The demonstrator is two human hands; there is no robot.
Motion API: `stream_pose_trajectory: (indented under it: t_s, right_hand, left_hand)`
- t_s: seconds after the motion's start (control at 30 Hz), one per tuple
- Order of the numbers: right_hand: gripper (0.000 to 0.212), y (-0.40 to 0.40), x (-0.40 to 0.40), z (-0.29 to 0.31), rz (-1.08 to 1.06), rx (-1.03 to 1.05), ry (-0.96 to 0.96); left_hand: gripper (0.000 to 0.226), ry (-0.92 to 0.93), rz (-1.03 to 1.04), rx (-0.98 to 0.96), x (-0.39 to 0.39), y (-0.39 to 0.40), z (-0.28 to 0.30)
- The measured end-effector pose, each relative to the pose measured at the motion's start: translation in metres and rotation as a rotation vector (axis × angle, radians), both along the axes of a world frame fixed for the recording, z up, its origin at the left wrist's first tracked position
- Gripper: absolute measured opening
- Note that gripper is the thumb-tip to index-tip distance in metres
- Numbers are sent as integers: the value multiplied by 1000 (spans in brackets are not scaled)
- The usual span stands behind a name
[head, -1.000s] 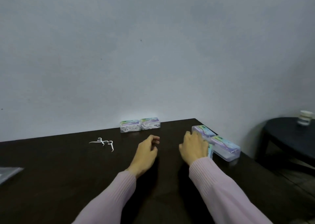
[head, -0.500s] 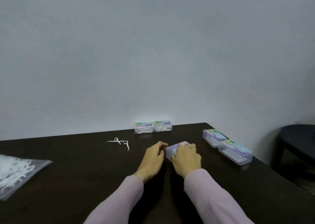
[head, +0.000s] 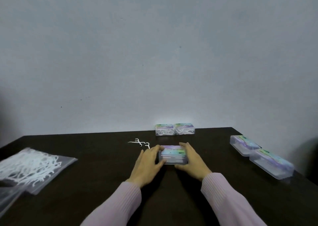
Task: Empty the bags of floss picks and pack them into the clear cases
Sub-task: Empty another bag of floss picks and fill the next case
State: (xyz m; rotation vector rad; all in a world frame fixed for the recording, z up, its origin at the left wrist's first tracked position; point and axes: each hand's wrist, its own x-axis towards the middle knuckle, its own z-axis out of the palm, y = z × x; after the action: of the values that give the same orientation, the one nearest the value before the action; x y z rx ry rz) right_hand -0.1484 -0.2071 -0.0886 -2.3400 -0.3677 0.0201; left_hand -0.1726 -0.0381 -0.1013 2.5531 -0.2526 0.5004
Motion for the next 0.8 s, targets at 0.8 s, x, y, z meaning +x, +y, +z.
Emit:
stream_pose_trajectory:
  t_s: [0.8]
  right_hand:
    - [80, -12, 26, -9, -35, 419, -303]
  left_hand:
    - [32, -583, -145, 436, 28, -5, 2]
